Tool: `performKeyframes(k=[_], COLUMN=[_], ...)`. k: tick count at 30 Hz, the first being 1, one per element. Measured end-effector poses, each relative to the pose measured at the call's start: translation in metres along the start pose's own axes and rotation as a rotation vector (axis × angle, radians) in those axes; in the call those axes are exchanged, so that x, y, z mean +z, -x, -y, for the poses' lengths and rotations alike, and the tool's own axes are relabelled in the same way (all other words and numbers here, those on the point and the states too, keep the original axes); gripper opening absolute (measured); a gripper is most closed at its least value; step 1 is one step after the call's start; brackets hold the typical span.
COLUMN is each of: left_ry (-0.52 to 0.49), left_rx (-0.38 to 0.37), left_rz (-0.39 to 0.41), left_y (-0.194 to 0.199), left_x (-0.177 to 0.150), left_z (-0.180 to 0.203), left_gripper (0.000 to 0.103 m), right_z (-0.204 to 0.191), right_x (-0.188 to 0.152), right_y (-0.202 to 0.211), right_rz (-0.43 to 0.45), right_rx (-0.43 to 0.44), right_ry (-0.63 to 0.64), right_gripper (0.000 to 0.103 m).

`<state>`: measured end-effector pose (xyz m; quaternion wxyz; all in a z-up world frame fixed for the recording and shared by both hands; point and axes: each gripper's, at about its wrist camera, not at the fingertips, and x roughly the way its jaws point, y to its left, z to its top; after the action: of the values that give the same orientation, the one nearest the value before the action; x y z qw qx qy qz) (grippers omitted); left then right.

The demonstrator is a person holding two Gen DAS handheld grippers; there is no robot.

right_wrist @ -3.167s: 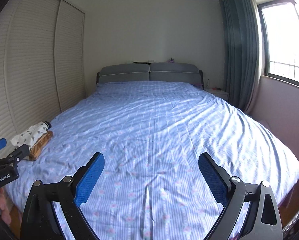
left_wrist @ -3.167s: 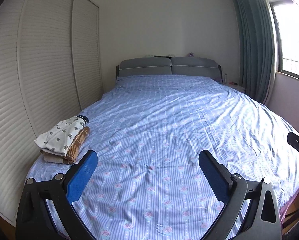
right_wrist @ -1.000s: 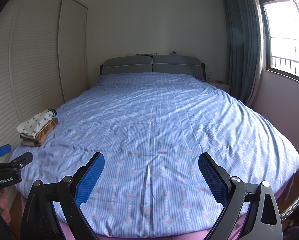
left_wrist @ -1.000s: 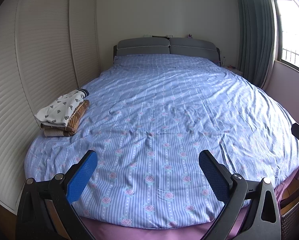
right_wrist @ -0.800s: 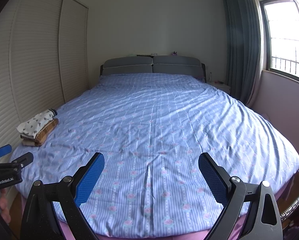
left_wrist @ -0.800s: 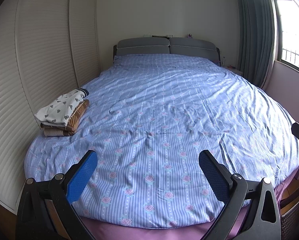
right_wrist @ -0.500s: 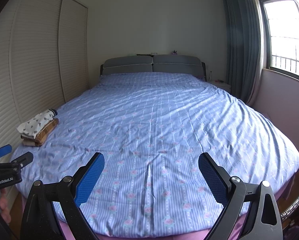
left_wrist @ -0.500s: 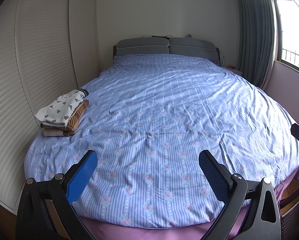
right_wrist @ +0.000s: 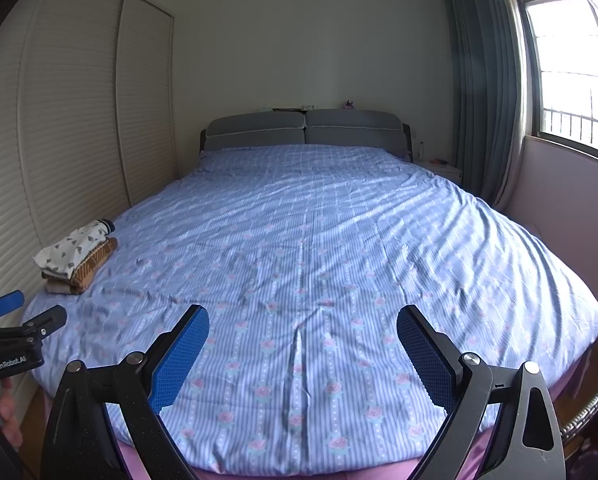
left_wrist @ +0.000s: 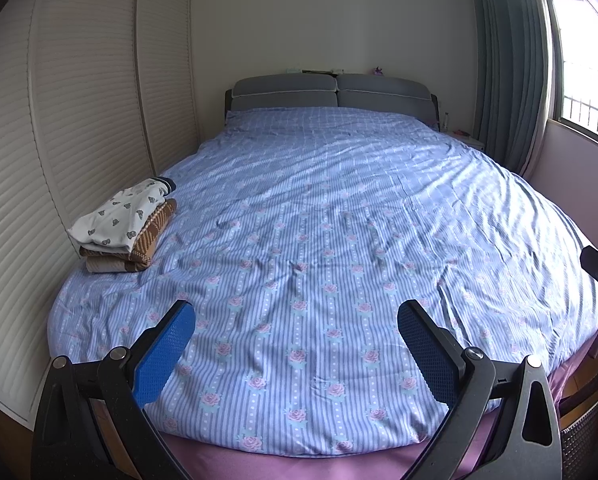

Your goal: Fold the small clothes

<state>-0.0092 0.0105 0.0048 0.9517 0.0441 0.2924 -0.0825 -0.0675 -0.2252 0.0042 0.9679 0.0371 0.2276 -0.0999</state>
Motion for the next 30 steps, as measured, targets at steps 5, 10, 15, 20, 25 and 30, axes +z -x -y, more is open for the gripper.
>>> performKeyframes(k=[5, 10, 15, 20, 25, 30], left_ry=[-0.006, -0.014, -0.018, -0.016, -0.019, -0.015], left_rx=[-0.004, 0.000, -0.004, -0.001, 0.009, 0.014], left_rz=[0.003, 0.002, -0.010, -0.016, -0.015, -0.004], left_y=[0.0013, -0.0003, -0.0027, -0.0049, -0.0061, -0.0051], left_x=[0.0004, 0.0026, 0.0038, 0.0036, 0.0033, 0.0033], left_z=[0.0011, -0.0003, -0.0008, -0.0010, -0.0011, -0.0024], left_gripper=[0.103, 0.103, 0.103, 0.103, 0.103, 0.103], right_z=[-0.0001, -0.0016, -0.0004, -0.0010, -0.0008, 0.0001], right_x=[-0.0002, -0.0008, -0.0001, -0.0006, -0.0008, -0.0010], right_y=[0.0004, -0.0003, -0.0020, -0.0035, -0.0045, -0.0048], right_rz=[0.001, 0.001, -0.004, -0.008, -0.010, -0.009], right_rx=[0.002, 0.004, 0.005, 0.007, 0.008, 0.008], right_ry=[-0.001, -0.001, -0.003, 0.001, 0.000, -0.001], right_gripper=[0.096, 0.096, 0.096, 0.096, 0.096, 0.096])
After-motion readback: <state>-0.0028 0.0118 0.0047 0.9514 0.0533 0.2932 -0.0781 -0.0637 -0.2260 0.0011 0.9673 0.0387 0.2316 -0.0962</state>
